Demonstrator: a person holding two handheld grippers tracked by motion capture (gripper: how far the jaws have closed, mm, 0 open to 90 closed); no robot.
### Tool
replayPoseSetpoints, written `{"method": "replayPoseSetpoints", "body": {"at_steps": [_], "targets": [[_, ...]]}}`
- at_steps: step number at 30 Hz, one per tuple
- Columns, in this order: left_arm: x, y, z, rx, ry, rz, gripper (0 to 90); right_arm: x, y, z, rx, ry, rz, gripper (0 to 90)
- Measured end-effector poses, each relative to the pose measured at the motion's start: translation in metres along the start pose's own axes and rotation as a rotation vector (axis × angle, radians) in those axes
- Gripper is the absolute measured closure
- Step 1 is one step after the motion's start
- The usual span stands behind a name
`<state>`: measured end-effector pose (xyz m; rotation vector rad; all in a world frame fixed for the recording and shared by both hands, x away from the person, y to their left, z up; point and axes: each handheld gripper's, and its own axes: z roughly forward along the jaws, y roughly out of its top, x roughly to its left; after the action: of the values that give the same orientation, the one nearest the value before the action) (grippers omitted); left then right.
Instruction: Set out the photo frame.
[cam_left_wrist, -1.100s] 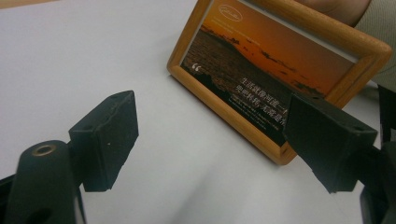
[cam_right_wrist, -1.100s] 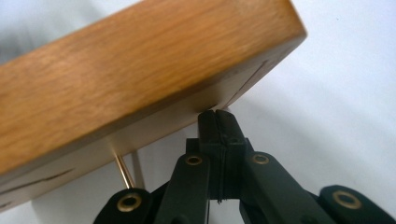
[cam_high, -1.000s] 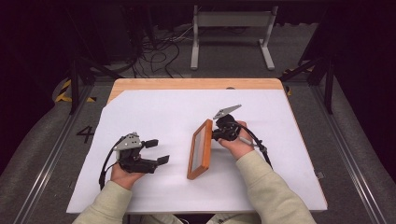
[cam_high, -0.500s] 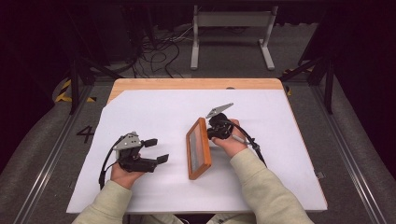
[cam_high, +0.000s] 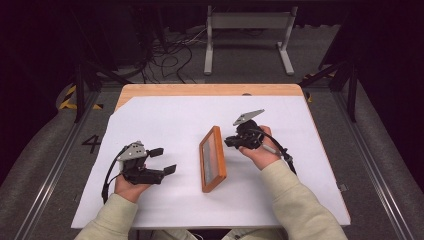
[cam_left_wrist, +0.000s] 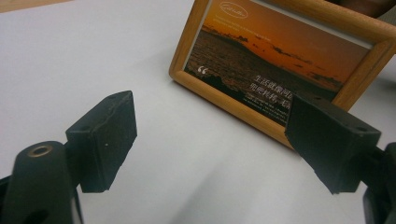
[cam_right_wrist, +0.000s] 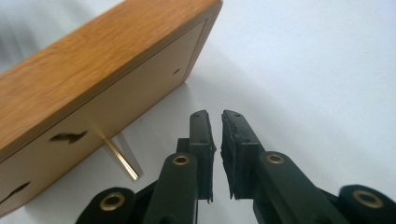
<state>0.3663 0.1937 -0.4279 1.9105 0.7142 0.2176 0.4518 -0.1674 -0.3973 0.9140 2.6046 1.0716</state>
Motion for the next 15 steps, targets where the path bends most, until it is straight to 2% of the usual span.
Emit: {"method": "replayPoseSetpoints", "body": {"at_steps": [5, 6, 9, 13, 15], "targets": [[0.0, 0.0, 0.001, 0.006, 0.005, 0.008, 15.7, 0.0, 0.001, -0.016, -0.015, -0.01, -0.005, 82.2], [-0.001, 0.0, 0.0, 0.005, 0.009, 0.009, 15.7, 0.002, 0.002, -0.023, -0.024, -0.017, -0.02, 81.2], [-0.001, 0.0, 0.0, 0.005, 0.015, 0.005, 15.7, 0.004, 0.004, -0.029, -0.023, -0.004, -0.017, 79.9], [-0.001, 0.0, 0.0, 0.005, 0.017, 0.004, 15.7, 0.01, 0.009, -0.041, -0.012, 0.005, 0.019, 69.9], [0.0, 0.0, 0.001, 0.007, 0.016, 0.008, 15.7, 0.014, 0.013, -0.046, -0.019, 0.014, 0.021, 63.2]]}}
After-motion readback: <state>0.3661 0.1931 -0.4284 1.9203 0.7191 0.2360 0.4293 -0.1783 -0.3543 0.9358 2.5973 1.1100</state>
